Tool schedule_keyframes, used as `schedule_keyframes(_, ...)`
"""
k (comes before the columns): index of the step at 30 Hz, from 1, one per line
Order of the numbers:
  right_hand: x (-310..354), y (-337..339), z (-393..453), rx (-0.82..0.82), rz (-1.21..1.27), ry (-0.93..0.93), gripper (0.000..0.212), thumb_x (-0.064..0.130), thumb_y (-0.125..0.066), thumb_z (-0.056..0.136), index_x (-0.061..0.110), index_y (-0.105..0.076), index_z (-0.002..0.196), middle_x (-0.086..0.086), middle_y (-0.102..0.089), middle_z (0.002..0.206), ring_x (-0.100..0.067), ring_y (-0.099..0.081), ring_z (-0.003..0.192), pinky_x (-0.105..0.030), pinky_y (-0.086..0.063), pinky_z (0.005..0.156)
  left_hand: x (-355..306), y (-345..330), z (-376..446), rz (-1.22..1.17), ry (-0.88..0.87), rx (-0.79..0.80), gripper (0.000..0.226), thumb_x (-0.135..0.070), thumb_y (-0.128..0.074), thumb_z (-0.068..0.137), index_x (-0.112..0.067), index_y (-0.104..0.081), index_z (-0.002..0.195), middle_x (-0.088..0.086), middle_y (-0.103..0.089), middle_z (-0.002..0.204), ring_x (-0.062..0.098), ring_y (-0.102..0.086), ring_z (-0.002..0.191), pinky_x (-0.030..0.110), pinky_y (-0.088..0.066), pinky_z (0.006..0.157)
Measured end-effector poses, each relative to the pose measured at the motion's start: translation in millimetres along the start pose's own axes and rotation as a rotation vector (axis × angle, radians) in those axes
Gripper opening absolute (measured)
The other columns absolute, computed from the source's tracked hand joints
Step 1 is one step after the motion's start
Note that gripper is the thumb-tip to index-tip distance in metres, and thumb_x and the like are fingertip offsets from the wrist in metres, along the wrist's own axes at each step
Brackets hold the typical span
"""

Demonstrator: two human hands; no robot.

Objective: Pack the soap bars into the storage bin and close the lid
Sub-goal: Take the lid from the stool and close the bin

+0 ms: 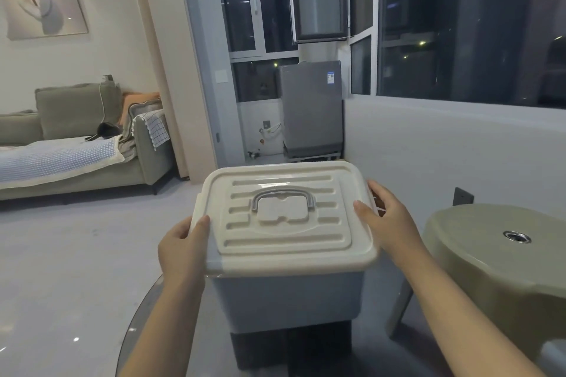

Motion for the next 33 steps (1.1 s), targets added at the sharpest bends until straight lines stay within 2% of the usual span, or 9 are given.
schedule_keyframes(4,-8,-6,10,0.09,-0.016,-0.041,0.053,0.03,-0.055,0.089,0.025,-0.041,0.14,0.005,-0.05,0.139,-0.018,-0.049,0.123,-0.04,-0.041,0.103,9,-2,6,0.024,0.095,0.052,0.021,-0.013,-0.056,0.086,-0.018,-0.063,0.066,0.008,-0.061,0.082,0.024,-0.052,0.075,0.034,-0.043,0.072)
schedule_keyframes(8,-20,-12,15,0.18,0.019,-0.112,0.046,0.03,-0.052,0.09,0.033,-0.046,0.135,0.008,-0.058,0.129,-0.016,-0.058,0.111,-0.034,-0.049,0.087,12,-3,10,0.072,0.111,0.071,0.02,-0.012,-0.056,0.086,-0.019,-0.061,0.068,0.005,-0.06,0.075,0.021,-0.052,0.067,0.03,-0.041,0.06)
schedule_keyframes(11,-25,-14,17,0.199,0.064,-0.146,0.032,0.024,-0.052,0.089,0.044,-0.06,0.112,0.014,-0.067,0.106,-0.012,-0.064,0.092,-0.037,-0.052,0.075,18,-4,10,0.094,0.14,0.082,0.019,-0.014,-0.056,0.087,-0.017,-0.059,0.069,0.007,-0.059,0.078,0.024,-0.052,0.072,0.031,-0.04,0.061)
schedule_keyframes(14,-30,-16,18,0.193,0.077,-0.178,0.026,0.021,-0.052,0.088,0.044,-0.063,0.089,0.012,-0.068,0.097,-0.017,-0.064,0.086,-0.049,-0.052,0.082,22,-4,11,0.111,0.158,0.078,0.012,-0.015,-0.057,0.088,-0.012,-0.06,0.078,0.01,-0.061,0.085,0.027,-0.053,0.078,0.034,-0.042,0.07)
schedule_keyframes(22,-40,-18,16,0.193,0.116,-0.241,0.032,0.016,-0.05,0.086,0.027,-0.065,0.113,0.009,-0.068,0.098,-0.021,-0.062,0.09,-0.034,-0.046,0.069,26,-6,12,0.149,0.181,0.1,0.021,-0.015,-0.056,0.09,0.001,-0.063,0.101,0.011,-0.06,0.086,0.026,-0.052,0.076,0.031,-0.039,0.061)
schedule_keyframes(25,-42,-19,15,0.185,0.112,-0.262,0.027,0.016,-0.05,0.084,0.032,-0.068,0.094,0.003,-0.067,0.1,-0.022,-0.061,0.089,-0.034,-0.044,0.069,28,-6,13,0.166,0.199,0.109,0.037,-0.018,-0.056,0.09,0.008,-0.056,0.116,0.024,-0.062,0.107,0.035,-0.057,0.092,0.038,-0.046,0.074)
schedule_keyframes(27,-43,-18,16,0.169,0.096,-0.272,0.024,0.016,-0.051,0.083,0.034,-0.068,0.085,0.005,-0.066,0.094,-0.02,-0.06,0.086,-0.033,-0.048,0.072,28,-6,13,0.169,0.199,0.126,0.029,-0.018,-0.056,0.09,0.008,-0.059,0.103,0.028,-0.059,0.105,0.039,-0.057,0.096,0.042,-0.047,0.078)
schedule_keyframes(29,-44,-18,17,0.167,0.117,-0.287,0.028,0.016,-0.051,0.084,0.032,-0.067,0.1,0.012,-0.066,0.09,-0.018,-0.06,0.083,-0.033,-0.047,0.072,27,-8,13,0.178,0.201,0.145,0.019,-0.015,-0.053,0.091,-0.005,-0.058,0.076,0.018,-0.056,0.086,0.03,-0.051,0.079,0.034,-0.04,0.065)
schedule_keyframes(33,-48,-20,16,0.16,0.161,-0.37,0.037,0.02,-0.051,0.085,0.034,-0.055,0.119,0.005,-0.064,0.104,-0.021,-0.06,0.087,-0.031,-0.044,0.068,28,-10,10,0.143,0.267,0.192,0.02,-0.019,-0.049,0.093,-0.016,-0.056,0.074,0.009,-0.056,0.082,0.025,-0.049,0.07,0.031,-0.041,0.063)
Point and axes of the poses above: each hand's wrist, its own z-axis towards the middle knuckle, its own y-axis out of the back of the hand, x = y × z, the point moved 6 cm from there along z, towards the middle knuckle
